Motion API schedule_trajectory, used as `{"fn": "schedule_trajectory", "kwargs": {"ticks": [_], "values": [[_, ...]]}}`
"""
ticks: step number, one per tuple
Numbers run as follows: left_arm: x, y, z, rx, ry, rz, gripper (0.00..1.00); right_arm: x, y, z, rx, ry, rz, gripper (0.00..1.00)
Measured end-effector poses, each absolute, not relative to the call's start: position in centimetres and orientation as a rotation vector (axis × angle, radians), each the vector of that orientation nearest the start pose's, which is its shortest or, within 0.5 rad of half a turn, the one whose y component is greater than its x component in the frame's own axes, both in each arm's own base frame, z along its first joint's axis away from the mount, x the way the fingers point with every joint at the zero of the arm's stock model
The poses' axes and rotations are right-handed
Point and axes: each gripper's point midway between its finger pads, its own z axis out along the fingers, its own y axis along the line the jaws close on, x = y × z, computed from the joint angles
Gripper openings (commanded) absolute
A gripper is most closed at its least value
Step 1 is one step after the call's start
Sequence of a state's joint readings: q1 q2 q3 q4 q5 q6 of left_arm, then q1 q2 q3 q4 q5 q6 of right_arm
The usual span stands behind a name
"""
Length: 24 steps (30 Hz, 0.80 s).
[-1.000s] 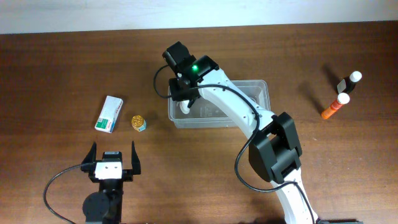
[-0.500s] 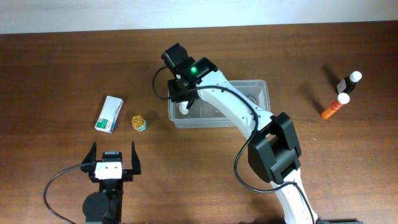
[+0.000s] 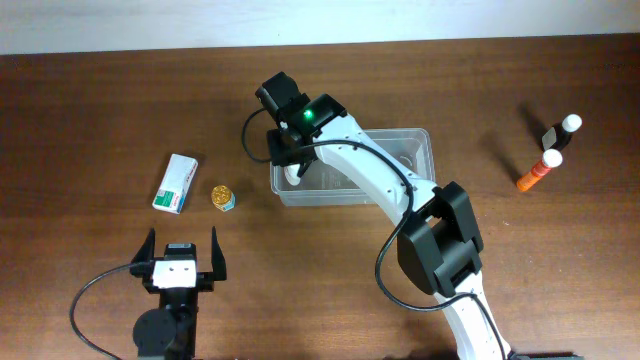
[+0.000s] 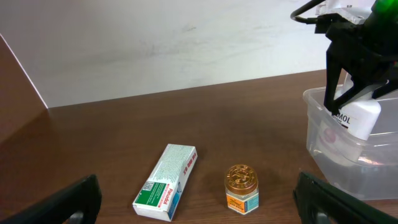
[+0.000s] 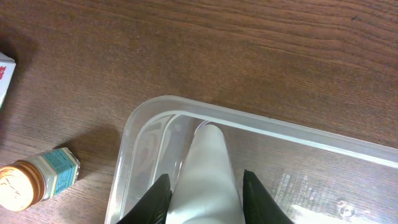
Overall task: Pack container
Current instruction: 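Lower the white bottle into the container's left end and release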
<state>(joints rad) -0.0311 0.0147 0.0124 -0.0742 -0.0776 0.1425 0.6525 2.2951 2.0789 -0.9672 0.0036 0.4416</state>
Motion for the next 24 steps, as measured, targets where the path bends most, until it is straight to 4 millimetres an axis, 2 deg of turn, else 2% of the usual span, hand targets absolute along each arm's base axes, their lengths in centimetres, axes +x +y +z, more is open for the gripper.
{"fn": "schedule_trajectory", "kwargs": {"ticks": [2, 7, 10, 14, 24], "values": [[24.61, 0.57, 15.81, 0.084, 1.647, 0.149, 0.99, 42.94, 32.74, 8.96, -0.293, 2.78, 0.281, 0.28], [24.61, 0.57, 15.81, 0.084, 1.647, 0.149, 1.0, 42.95, 32.74, 8.96, -0.293, 2.78, 0.281, 0.28], [24.61, 0.57, 15.8, 0.084, 1.647, 0.149, 0.99, 42.97, 32.76, 8.97, -0.293, 2.779, 0.282, 0.38], [24.61, 0.57, 15.8, 0.084, 1.647, 0.149, 0.99, 43.02, 32.82, 9.0, -0.29, 2.776, 0.285, 0.45], [24.61, 0.57, 15.81, 0.084, 1.647, 0.149, 0.99, 43.34, 33.04, 9.17, -0.286, 2.76, 0.296, 0.49]]}}
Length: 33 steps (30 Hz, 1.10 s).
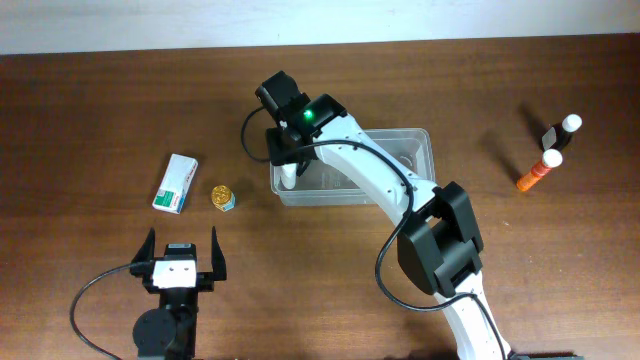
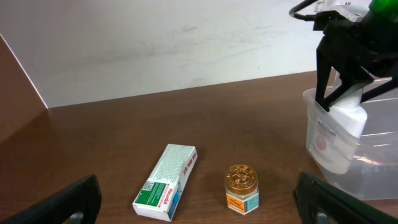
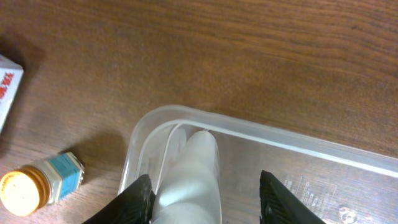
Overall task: Pack container
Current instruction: 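Lower the white bottle into the container's left end and release, then raise the right gripper and move it toward the orange tube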
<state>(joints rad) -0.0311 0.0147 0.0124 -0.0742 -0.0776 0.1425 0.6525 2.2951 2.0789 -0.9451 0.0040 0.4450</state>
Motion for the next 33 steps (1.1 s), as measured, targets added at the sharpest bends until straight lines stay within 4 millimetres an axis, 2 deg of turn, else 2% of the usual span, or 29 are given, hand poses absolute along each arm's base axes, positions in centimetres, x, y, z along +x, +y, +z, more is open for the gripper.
{"fn": "schedule_trajectory", "kwargs": {"ticks": [7, 10, 17, 21, 25, 27, 29, 33], "values": [[24.6, 0.6, 15.8, 0.084, 1.647, 0.149, 0.99, 43.6, 33.2, 9.5, -0.295, 2.746, 0.303, 0.53], [24.6, 0.6, 15.8, 0.084, 1.647, 0.149, 0.99, 43.7, 33.3, 10.2, -0.3, 2.736, 0.309, 0.53], [24.6, 0.6, 15.8, 0.084, 1.647, 0.149, 0.99, 44.0, 33.0, 12.9, -0.297, 2.726, 0.312, 0.56], [24.6, 0.6, 15.8, 0.084, 1.647, 0.149, 0.99, 44.5, 32.0, 15.6, -0.304, 2.705, 0.309, 0.61], [24.6, 0.6, 15.8, 0.084, 1.647, 0.149, 0.99, 45.0, 29.8, 19.0, -0.286, 2.689, 0.291, 0.68], [24.6, 0.6, 15.8, 0.084, 1.647, 0.149, 0.99, 45.0, 27.7, 20.9, -0.264, 2.692, 0.269, 0.71], [24.6, 0.6, 15.8, 0.084, 1.647, 0.149, 0.99, 45.0, 25.2, 22.6, -0.227, 2.701, 0.244, 0.74], [24.6, 0.6, 15.8, 0.084, 1.647, 0.149, 0.99, 44.5, 18.5, 25.6, -0.104, 2.734, 0.176, 0.79]]}}
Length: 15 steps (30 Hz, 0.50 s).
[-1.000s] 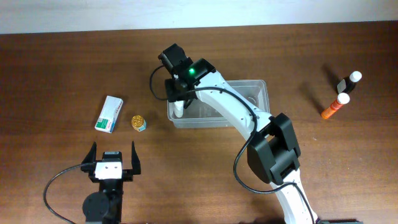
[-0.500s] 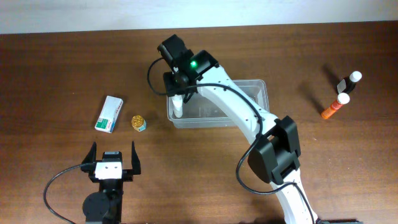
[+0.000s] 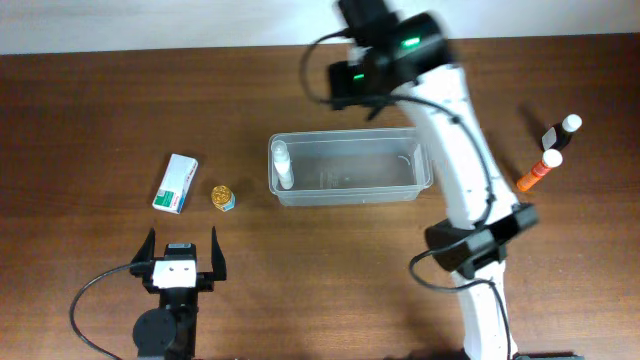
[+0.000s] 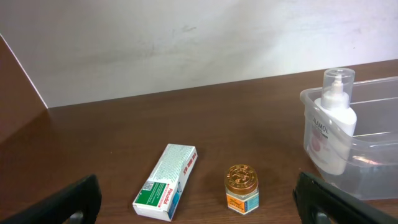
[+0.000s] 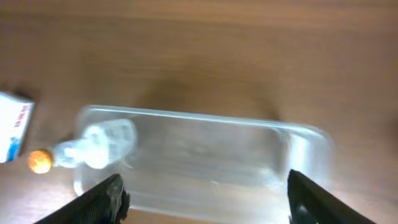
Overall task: Pack container
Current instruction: 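Raise the right gripper and move it toward the orange tube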
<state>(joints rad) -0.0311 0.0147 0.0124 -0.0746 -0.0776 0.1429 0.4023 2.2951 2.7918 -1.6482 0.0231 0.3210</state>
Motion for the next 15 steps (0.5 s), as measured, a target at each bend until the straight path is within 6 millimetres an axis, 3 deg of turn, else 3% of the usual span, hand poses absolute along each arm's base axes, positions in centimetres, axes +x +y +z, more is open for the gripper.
{"fn": "schedule_trajectory", "kwargs": {"ticks": [6, 10, 15], "values": [[24.6, 0.6, 15.8, 0.084, 1.647, 0.149, 0.99, 45.8, 11.7, 28.0, 0.034, 2.685, 0.163, 0.84], [24.6, 0.6, 15.8, 0.084, 1.647, 0.149, 0.99, 46.2, 9.3, 28.4, 0.068, 2.673, 0.15, 0.97], [24.6, 0.6, 15.8, 0.084, 1.647, 0.149, 0.99, 45.1, 7.6, 29.5, 0.062, 2.671, 0.132, 0.99]]}}
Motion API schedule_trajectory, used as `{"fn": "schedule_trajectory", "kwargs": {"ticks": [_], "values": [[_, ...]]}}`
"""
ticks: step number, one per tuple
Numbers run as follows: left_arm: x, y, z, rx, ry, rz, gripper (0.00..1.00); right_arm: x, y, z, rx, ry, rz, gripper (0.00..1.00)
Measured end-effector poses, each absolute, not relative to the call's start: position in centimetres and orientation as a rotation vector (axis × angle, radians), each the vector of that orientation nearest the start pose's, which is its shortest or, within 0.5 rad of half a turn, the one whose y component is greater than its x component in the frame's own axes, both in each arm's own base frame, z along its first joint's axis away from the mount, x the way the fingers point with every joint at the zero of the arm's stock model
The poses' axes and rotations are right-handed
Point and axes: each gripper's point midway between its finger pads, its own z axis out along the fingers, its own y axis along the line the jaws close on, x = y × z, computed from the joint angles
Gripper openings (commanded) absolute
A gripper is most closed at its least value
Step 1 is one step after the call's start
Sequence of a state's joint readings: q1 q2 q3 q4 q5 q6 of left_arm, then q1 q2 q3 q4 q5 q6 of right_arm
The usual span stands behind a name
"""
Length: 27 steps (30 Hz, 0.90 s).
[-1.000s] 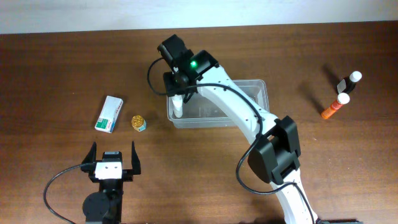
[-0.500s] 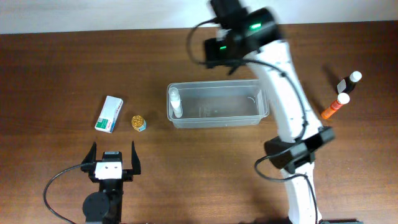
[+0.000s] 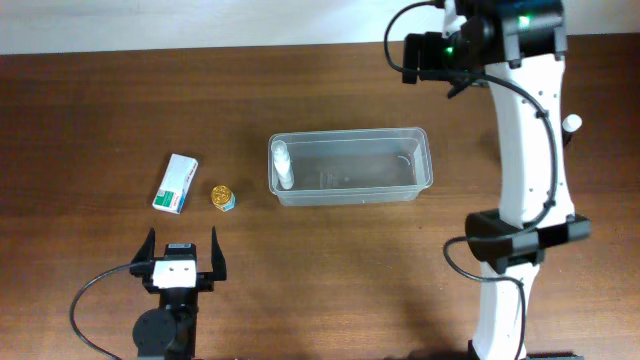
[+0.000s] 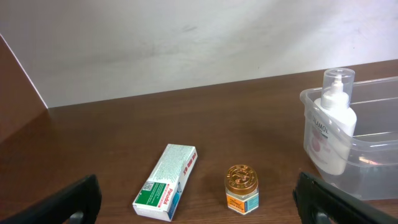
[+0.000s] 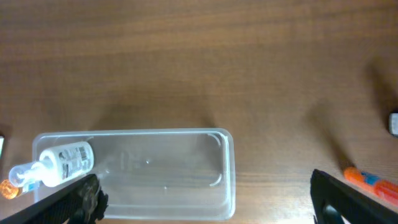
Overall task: Pack container
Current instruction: 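Raise the right gripper and move it toward the orange tube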
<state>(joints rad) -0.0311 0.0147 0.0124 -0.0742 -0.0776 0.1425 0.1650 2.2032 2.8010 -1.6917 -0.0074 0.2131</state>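
Note:
A clear plastic container [image 3: 350, 167] sits mid-table, with a white pump bottle [image 3: 283, 165] standing in its left end; the bottle also shows in the left wrist view [image 4: 334, 127] and the right wrist view [image 5: 59, 163]. Left of the container lie a green-and-white box [image 3: 176, 183] and a gold-lidded jar [image 3: 222, 197]. My right gripper [image 5: 205, 202] hangs high beyond the container's far right corner, open and empty. Near the front edge my left gripper [image 4: 199, 199] rests open, facing the box and the jar.
An orange tube [image 5: 373, 182] lies on the table right of the container. A dark bottle with a white cap [image 3: 571, 123] peeks out beside my right arm at the far right. The table's back edge meets a white wall.
My right gripper has moved to the right, from above the container's far side to beyond its far right corner, still open. The left arm, bottle, box and jar have not moved.
My right gripper was shut on the white pump bottle in the container's left end. Then its fingers stood apart around the bottle. Then it was up above the container's far side, the bottle left standing inside, and now it is off to the right.

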Motion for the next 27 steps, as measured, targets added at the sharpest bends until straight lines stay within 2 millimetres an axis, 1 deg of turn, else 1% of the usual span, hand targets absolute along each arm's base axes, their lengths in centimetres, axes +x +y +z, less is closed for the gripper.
{"fn": "schedule_trajectory", "kwargs": {"ticks": [1, 4, 7, 10, 11, 13, 14, 16, 18, 21, 24, 27], "values": [[24.6, 0.6, 15.8, 0.084, 1.647, 0.149, 0.99, 44.6, 7.4, 29.7, 0.062, 2.679, 0.124, 0.98], [24.6, 0.6, 15.8, 0.084, 1.647, 0.149, 0.99, 42.4, 5.8, 30.0, 0.078, 2.708, 0.039, 0.98], [24.6, 0.6, 15.8, 0.084, 1.647, 0.149, 0.99, 39.7, 3.0, 30.2, 0.136, 2.738, -0.092, 0.98], [24.6, 0.6, 15.8, 0.084, 1.647, 0.149, 0.99, 36.8, -0.6, 30.1, 0.241, 2.764, -0.192, 0.98], [24.6, 0.6, 15.8, 0.084, 1.647, 0.149, 0.99, 35.9, -2.1, 29.9, 0.296, 2.772, -0.222, 0.99], [24.6, 0.6, 15.8, 0.084, 1.647, 0.149, 1.0, 34.8, -4.5, 29.5, 0.398, 2.782, -0.262, 0.98], [24.6, 0.6, 15.8, 0.084, 1.647, 0.149, 0.99, 34.2, -6.1, 29.1, 0.465, 2.789, -0.285, 0.98], [24.6, 0.6, 15.8, 0.084, 1.647, 0.149, 0.99, 33.8, -8.7, 28.1, 0.574, 2.793, -0.313, 0.98], [24.6, 0.6, 15.8, 0.084, 1.647, 0.149, 0.99, 33.8, -11.1, 26.7, 0.676, 2.785, -0.314, 0.98], [24.6, 0.6, 15.8, 0.084, 1.647, 0.149, 0.99, 34.1, -13.6, 25.0, 0.784, 2.762, -0.264, 0.98], [24.6, 0.6, 15.8, 0.084, 1.647, 0.149, 0.99, 34.6, -15.3, 23.8, 0.858, 2.724, -0.202, 0.99], [24.6, 0.6, 15.8, 0.084, 1.647, 0.149, 0.99, 35.0, -16.1, 22.8, 0.885, 2.704, -0.171, 1.0]]}}
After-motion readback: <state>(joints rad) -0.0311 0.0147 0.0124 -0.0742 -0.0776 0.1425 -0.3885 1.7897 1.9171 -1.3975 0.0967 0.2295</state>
